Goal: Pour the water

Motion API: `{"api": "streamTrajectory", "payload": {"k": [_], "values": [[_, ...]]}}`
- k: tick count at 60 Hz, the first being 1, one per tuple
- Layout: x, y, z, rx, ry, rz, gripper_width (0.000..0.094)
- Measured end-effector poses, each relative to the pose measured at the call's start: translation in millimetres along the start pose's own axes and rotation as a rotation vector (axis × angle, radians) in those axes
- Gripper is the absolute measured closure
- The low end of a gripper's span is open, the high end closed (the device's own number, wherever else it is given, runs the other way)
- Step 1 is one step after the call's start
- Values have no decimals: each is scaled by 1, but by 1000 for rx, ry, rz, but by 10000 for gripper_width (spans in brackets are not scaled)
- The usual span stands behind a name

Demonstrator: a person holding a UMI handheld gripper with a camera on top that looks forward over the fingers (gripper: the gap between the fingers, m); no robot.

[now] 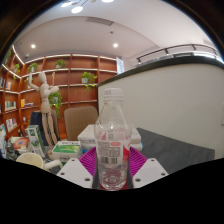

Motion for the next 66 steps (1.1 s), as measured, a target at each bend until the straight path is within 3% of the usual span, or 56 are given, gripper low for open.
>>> {"api": "streamTrajectory", "payload": {"k": [16,24,45,58,66], "values": [[-4,1,1,-31,-10,31,358],[-21,9,2,-20,-63,70,150],[-153,4,-20,-110,-141,81,135],[-244,-5,-3,-90,-327,46,131],[-279,-6,6,-84,-373,26,131]]}}
Point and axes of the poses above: the point between the fingertips, and its own axes, seen from behind it with the camera up: z to the left, y down, x forward, the way the camera looks, the point moved 6 cm from there along -x, backward, against the way the camera looks, and after that the axes turned 11 degrees about y, right-handed, at the moved point
